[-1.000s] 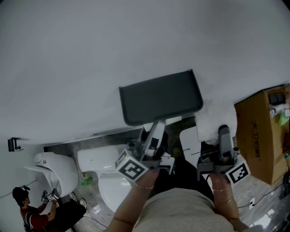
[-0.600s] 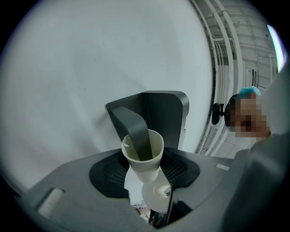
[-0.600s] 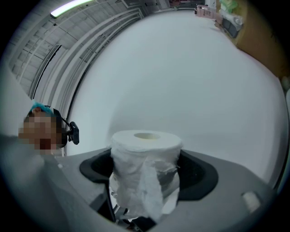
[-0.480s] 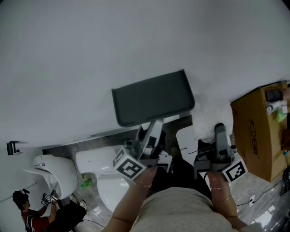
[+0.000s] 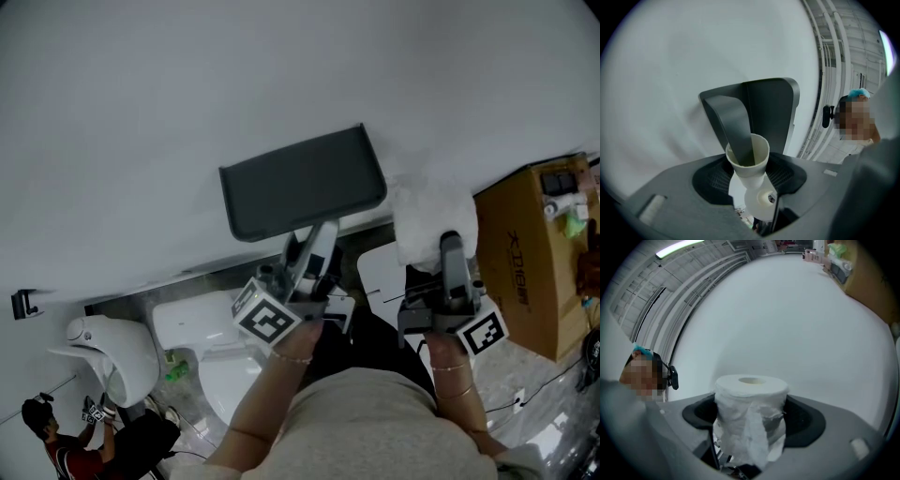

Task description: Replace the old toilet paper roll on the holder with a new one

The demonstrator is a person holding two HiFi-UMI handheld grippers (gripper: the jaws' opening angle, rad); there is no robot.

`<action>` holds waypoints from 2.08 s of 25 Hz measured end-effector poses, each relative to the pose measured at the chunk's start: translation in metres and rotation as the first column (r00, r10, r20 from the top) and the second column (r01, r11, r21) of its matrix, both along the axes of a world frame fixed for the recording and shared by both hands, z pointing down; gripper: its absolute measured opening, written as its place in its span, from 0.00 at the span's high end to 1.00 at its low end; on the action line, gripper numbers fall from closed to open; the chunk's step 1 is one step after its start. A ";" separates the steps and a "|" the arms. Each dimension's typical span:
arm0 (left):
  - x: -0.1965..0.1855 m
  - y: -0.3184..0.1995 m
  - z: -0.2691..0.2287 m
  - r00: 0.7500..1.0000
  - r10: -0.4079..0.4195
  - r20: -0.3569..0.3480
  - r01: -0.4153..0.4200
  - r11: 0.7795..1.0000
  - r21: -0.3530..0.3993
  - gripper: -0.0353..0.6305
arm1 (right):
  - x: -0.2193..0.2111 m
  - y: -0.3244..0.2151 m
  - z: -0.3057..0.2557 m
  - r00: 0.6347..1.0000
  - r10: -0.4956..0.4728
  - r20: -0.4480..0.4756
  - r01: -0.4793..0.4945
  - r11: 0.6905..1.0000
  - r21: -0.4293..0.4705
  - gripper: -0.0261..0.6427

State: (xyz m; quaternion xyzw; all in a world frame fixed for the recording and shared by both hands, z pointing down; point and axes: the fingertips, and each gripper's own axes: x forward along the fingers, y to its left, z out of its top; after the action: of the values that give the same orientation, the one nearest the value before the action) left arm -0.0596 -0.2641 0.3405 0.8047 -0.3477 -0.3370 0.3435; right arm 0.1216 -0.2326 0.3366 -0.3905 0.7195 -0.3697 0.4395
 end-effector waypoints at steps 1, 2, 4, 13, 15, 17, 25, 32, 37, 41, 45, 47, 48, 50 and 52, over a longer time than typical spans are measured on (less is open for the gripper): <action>0.002 0.000 0.000 1.000 0.005 0.000 -0.005 1.000 0.000 0.63 | 0.001 0.001 -0.001 1.000 0.002 0.001 -0.002 1.000 0.002 0.33; 0.005 -0.001 0.000 1.000 0.009 0.001 -0.009 1.000 0.000 0.63 | 0.002 0.001 -0.001 1.000 0.004 0.001 -0.004 1.000 0.004 0.33; 0.007 -0.002 0.000 1.000 0.017 0.000 -0.017 1.000 0.001 0.63 | 0.004 0.002 -0.001 1.000 0.011 0.001 -0.011 1.000 0.005 0.33; 0.020 -0.003 -0.006 0.997 0.074 -0.008 -0.074 0.997 0.016 0.63 | 0.009 0.009 -0.009 0.999 0.049 -0.009 -0.049 0.999 0.018 0.33; 0.025 -0.003 -0.007 0.996 0.088 -0.007 -0.088 0.996 0.019 0.63 | 0.014 0.011 -0.011 0.998 0.061 -0.009 -0.061 0.998 0.021 0.33; 0.034 -0.004 -0.006 0.995 0.096 -0.006 -0.096 0.995 0.018 0.63 | 0.023 0.013 -0.011 0.997 0.073 -0.006 -0.073 0.997 0.022 0.33; 0.058 -0.007 -0.003 0.991 0.132 0.004 -0.133 0.991 0.016 0.63 | 0.049 0.021 -0.009 0.994 0.111 0.002 -0.111 0.994 0.018 0.33; 0.085 0.002 -0.006 0.985 0.170 0.019 -0.170 0.985 0.011 0.63 | 0.076 0.031 -0.017 0.990 0.141 0.013 -0.142 0.989 0.029 0.33; 0.088 -0.001 -0.001 0.980 0.197 0.021 -0.197 0.980 0.001 0.63 | 0.074 0.030 -0.014 0.989 0.148 0.013 -0.148 0.989 0.024 0.33; 0.096 -0.002 0.000 0.975 0.223 0.025 -0.223 0.975 0.005 0.63 | 0.076 0.032 -0.015 0.989 0.146 0.015 -0.146 0.989 0.023 0.33; 0.100 0.001 0.002 0.970 0.242 0.019 -0.242 0.970 0.001 0.63 | 0.079 0.034 -0.015 0.988 0.151 0.021 -0.152 0.988 0.026 0.33; 0.101 0.004 0.004 0.967 0.254 0.023 -0.254 0.967 0.000 0.63 | 0.080 0.035 -0.015 0.987 0.156 0.022 -0.157 0.987 0.029 0.33; 0.100 0.004 0.006 0.966 0.259 0.026 -0.259 0.966 -0.002 0.63 | 0.081 0.036 -0.015 0.987 0.160 0.023 -0.160 0.987 0.030 0.33; 0.100 0.005 0.008 0.963 0.270 0.029 -0.269 0.963 -0.007 0.63 | 0.082 0.037 -0.014 0.986 0.165 0.024 -0.165 0.986 0.031 0.33; 0.103 0.006 0.010 0.958 0.284 0.030 -0.284 0.959 -0.009 0.63 | 0.083 0.037 -0.014 0.986 0.168 0.024 -0.169 0.985 0.030 0.33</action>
State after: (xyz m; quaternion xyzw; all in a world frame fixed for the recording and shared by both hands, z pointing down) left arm 0.0429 -0.2582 0.3500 0.8505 -0.2349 -0.2709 0.3849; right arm 0.2050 -0.1959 0.3227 -0.4388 0.6852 -0.3236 0.4829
